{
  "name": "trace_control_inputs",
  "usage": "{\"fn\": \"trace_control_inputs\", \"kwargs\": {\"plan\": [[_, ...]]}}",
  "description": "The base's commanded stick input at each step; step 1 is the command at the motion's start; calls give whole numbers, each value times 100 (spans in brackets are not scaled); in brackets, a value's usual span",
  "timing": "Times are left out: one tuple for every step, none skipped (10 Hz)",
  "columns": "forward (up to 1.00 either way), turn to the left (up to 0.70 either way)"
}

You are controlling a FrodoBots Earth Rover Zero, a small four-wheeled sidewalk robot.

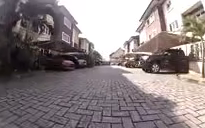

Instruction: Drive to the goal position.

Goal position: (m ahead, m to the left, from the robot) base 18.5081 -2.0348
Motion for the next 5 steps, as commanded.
{"fn": "trace_control_inputs", "kwargs": {"plan": [[69, 3], [69, 3], [69, 3], [69, 3], [69, 3]]}}
